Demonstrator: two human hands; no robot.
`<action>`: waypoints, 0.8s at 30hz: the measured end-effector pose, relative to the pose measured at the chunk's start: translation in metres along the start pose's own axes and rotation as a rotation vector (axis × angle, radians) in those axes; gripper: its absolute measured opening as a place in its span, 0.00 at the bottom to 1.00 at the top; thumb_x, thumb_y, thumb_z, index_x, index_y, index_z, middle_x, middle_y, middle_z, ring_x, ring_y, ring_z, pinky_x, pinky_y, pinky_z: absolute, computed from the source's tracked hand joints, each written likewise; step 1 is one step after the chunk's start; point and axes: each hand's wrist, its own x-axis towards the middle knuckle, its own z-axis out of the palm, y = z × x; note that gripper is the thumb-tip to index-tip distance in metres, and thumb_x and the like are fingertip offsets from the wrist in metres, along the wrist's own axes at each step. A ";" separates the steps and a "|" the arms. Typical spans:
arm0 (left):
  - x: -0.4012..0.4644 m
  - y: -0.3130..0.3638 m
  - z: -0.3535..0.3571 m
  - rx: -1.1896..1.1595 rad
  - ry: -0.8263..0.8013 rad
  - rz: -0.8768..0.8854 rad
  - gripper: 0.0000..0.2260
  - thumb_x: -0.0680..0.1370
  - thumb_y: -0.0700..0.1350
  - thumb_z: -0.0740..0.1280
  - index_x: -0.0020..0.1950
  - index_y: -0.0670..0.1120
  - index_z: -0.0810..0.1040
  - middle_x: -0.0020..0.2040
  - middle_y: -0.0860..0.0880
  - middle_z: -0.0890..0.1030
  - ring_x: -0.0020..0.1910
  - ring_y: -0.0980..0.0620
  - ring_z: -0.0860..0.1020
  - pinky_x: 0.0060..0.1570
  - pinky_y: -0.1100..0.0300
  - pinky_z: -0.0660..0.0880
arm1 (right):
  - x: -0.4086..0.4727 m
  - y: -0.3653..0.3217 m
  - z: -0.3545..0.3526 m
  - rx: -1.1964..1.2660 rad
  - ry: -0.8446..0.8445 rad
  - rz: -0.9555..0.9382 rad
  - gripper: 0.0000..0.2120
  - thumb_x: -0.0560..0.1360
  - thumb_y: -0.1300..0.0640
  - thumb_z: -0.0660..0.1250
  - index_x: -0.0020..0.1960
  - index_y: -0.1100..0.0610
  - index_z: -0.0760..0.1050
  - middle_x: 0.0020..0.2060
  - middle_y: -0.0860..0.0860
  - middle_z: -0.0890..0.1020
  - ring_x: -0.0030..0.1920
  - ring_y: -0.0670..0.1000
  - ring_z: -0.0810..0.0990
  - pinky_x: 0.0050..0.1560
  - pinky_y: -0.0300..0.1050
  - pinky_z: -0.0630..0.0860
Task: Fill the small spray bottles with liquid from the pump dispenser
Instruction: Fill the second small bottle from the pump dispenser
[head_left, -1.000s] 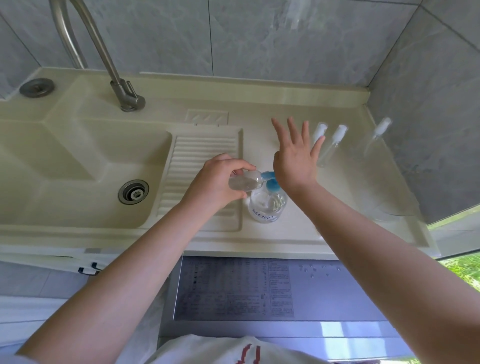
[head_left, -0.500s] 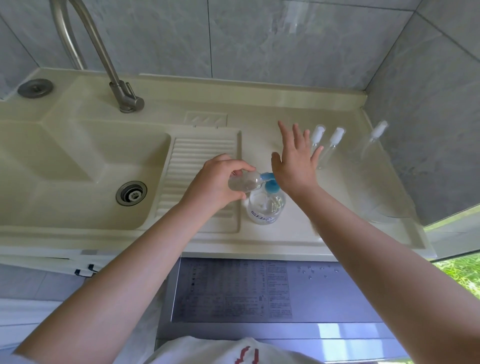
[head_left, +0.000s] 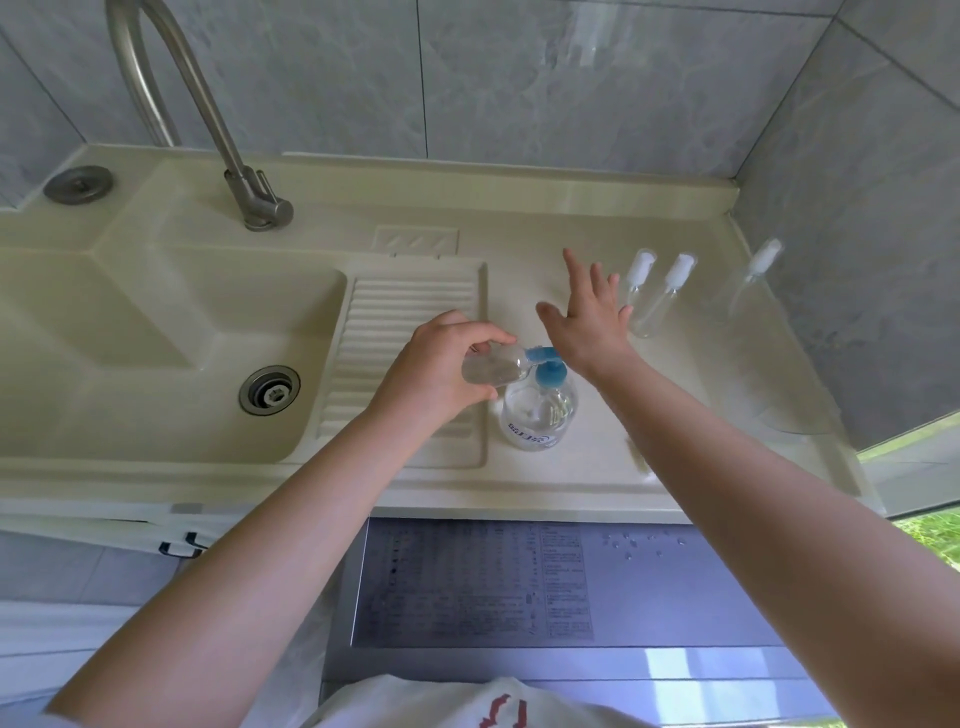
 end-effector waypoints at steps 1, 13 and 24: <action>0.000 -0.001 0.001 0.004 -0.002 0.002 0.27 0.63 0.39 0.81 0.59 0.57 0.82 0.50 0.53 0.77 0.49 0.55 0.78 0.57 0.54 0.77 | -0.001 0.002 0.005 -0.001 -0.009 0.018 0.30 0.83 0.51 0.56 0.82 0.46 0.48 0.81 0.55 0.48 0.80 0.58 0.40 0.76 0.63 0.38; 0.002 0.000 -0.001 0.009 0.004 0.000 0.27 0.63 0.39 0.82 0.58 0.58 0.82 0.49 0.54 0.77 0.49 0.54 0.78 0.57 0.53 0.77 | 0.014 -0.004 -0.004 0.021 -0.078 0.145 0.31 0.83 0.41 0.52 0.82 0.44 0.45 0.82 0.54 0.46 0.80 0.56 0.38 0.76 0.63 0.37; 0.000 0.002 -0.001 0.010 -0.007 -0.015 0.27 0.64 0.38 0.81 0.59 0.55 0.82 0.50 0.52 0.77 0.49 0.54 0.78 0.57 0.59 0.75 | 0.009 0.000 0.010 -0.147 0.030 0.062 0.29 0.84 0.41 0.46 0.82 0.46 0.43 0.81 0.56 0.44 0.80 0.58 0.37 0.76 0.64 0.34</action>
